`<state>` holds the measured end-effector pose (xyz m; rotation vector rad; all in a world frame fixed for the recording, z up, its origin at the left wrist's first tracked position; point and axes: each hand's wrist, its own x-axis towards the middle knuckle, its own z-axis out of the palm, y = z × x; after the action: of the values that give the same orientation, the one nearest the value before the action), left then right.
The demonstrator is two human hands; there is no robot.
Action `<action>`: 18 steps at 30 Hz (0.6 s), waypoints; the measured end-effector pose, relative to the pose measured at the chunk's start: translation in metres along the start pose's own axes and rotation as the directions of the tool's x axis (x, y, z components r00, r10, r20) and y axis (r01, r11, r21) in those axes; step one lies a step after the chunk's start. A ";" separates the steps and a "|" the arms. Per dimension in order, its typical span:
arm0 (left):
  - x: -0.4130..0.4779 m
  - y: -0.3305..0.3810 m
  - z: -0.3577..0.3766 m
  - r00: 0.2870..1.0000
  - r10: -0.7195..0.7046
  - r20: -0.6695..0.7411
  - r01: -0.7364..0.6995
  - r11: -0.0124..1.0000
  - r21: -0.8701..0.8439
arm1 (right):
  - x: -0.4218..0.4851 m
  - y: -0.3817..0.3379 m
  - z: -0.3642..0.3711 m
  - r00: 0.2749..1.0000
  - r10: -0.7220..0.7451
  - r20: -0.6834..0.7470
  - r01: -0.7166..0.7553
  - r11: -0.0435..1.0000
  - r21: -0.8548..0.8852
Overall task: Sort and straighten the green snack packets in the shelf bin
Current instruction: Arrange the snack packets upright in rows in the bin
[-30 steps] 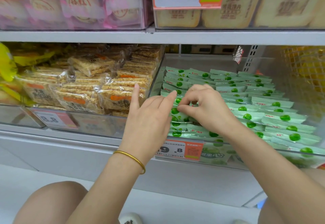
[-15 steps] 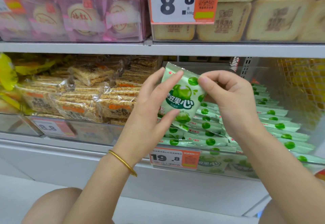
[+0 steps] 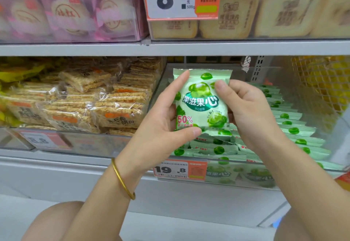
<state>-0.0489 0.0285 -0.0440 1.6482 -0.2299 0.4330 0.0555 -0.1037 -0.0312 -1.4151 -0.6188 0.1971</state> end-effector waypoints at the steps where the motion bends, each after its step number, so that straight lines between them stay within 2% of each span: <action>1: 0.000 0.000 0.000 1.000 -0.004 0.003 0.004 1.000 0.000 | 0.000 0.000 0.000 1.000 0.009 -0.004 -0.009 1.000 0.012; 14: 0.000 0.000 -0.002 0.999 -0.001 0.042 -0.001 0.999 0.035 | -0.001 0.003 0.001 1.000 0.016 -0.019 -0.015 0.999 0.051; 18: 0.000 -0.002 -0.004 0.999 -0.023 0.026 0.020 0.992 0.125 | -0.001 0.004 0.000 0.999 0.020 -0.032 -0.019 0.999 0.038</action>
<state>-0.0488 0.0326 -0.0459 1.7782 -0.2090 0.4153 0.0554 -0.1034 -0.0358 -1.3856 -0.5722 0.2001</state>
